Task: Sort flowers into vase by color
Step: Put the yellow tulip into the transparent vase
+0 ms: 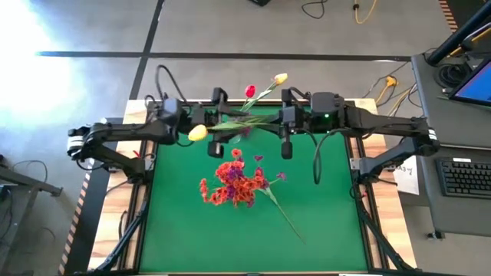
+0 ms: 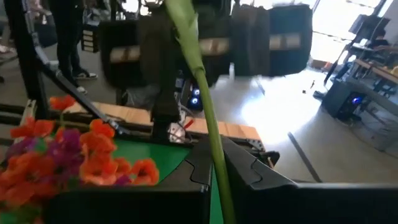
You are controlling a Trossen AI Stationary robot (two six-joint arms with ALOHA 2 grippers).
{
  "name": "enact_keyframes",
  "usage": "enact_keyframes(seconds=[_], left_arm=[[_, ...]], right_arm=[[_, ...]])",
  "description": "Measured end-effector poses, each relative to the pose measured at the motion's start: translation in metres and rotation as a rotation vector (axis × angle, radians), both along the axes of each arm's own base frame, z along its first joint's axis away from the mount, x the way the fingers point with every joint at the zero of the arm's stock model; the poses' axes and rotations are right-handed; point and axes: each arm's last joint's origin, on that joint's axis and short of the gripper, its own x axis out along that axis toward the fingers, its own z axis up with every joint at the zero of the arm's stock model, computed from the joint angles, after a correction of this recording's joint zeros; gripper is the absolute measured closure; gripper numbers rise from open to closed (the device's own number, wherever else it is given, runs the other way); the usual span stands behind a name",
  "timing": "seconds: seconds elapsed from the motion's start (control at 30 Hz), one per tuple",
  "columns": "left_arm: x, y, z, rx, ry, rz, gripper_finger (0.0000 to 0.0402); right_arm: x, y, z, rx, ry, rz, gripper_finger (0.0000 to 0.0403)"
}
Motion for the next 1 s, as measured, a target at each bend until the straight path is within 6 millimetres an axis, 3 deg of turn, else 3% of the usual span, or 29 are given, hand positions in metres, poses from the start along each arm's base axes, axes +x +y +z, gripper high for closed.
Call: enact_keyframes(seconds=[0.3, 0.63, 0.8, 1.0], left_arm=[[0.017, 0.003, 0.003, 0.003, 0.015, 0.000, 0.0244], [0.013, 0.007, 0.008, -0.040, 0.052, 0.096, 0.0330], [0.003, 0.015, 0.013, -0.070, 0.070, 0.122, 0.0390], [-0.018, 0.032, 0.021, -0.123, 0.102, 0.180, 0.0399]], right_arm=[[0.018, -0.002, -0.006, -0.079, 0.008, 0.009, 0.0394], [0.016, -0.014, 0.003, -0.078, -0.071, -0.034, 0.0389], [0.014, -0.026, 0.007, -0.023, -0.089, -0.078, 0.0349], [0.012, -0.038, 0.008, 0.037, -0.098, -0.126, 0.0264]])
